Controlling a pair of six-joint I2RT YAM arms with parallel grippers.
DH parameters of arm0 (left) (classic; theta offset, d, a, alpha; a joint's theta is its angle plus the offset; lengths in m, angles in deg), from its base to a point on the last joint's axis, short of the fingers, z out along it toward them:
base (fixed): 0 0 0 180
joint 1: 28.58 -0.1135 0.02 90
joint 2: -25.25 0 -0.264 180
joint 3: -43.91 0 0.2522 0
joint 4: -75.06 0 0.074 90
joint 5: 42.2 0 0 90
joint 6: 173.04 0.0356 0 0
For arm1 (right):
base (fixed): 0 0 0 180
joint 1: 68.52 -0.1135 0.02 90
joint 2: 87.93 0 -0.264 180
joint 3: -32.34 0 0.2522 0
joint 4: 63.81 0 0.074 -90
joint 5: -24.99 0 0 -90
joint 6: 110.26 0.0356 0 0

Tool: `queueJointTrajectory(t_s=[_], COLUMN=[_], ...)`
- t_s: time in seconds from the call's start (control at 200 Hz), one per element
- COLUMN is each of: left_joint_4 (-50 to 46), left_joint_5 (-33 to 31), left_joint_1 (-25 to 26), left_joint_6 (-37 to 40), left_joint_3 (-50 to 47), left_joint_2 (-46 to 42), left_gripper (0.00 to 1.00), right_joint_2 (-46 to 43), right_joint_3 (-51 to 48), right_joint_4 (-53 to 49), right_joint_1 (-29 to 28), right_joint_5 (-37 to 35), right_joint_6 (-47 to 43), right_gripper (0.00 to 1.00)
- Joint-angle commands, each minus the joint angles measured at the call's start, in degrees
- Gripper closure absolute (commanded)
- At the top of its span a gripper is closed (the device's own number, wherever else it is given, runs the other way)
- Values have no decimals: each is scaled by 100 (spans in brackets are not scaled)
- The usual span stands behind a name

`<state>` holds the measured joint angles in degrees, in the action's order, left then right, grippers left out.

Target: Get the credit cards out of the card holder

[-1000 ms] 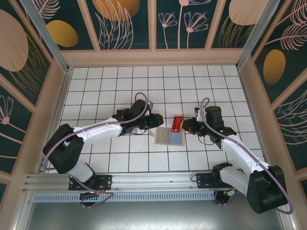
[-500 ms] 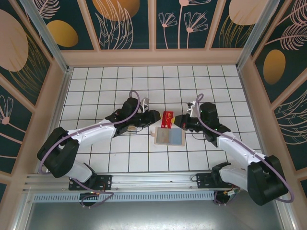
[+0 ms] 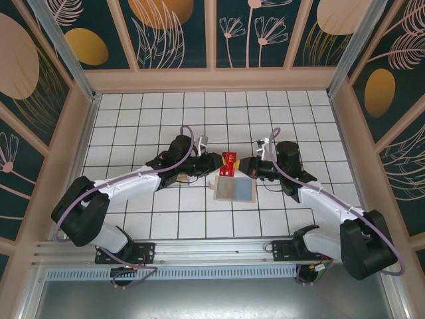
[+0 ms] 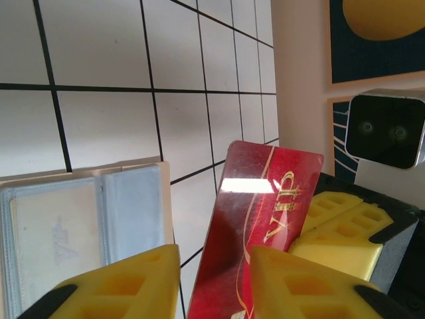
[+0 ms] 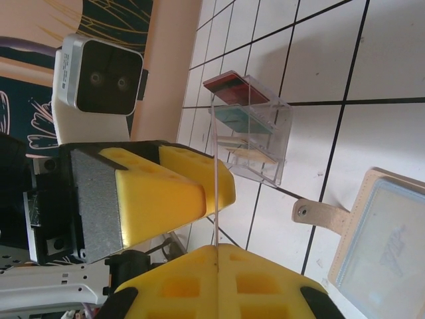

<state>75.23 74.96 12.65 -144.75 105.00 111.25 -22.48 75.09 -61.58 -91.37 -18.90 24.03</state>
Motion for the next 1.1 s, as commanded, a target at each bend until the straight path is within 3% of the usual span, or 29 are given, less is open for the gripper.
queueJointTrajectory(t_s=[0.0,0.335,0.36,0.475,0.651,0.711,0.941,1.091], left_joint_4=[450,848,841,622,-517,-1197,-3370,-3916], left_joint_5=[255,245,237,175,-243,-528,-1953,-2724], left_joint_1=[-24,-26,-30,-32,-28,-30,-32,-24], left_joint_6=[-29,-14,-5,148,875,1357,3157,4317], left_joint_3=[-59,-284,-293,-267,31,272,1225,1452], left_joint_2=[-86,-430,-434,-511,-633,-636,-604,-554], left_gripper=[73,100,100,100,100,100,100,100], right_joint_2=[32,69,66,4,-225,-307,-481,-645], right_joint_3=[124,63,76,139,276,338,469,443], right_joint_4=[307,138,70,-259,-917,-1137,-1400,-1322], right_joint_1=[-35,-36,-27,-13,27,48,44,-27], right_joint_5=[171,163,114,-93,-591,-756,-1127,-1301], right_joint_6=[68,-89,-126,-333,-685,-798,-949,-964], right_gripper=[100,99,88,54,19,2,1,1])
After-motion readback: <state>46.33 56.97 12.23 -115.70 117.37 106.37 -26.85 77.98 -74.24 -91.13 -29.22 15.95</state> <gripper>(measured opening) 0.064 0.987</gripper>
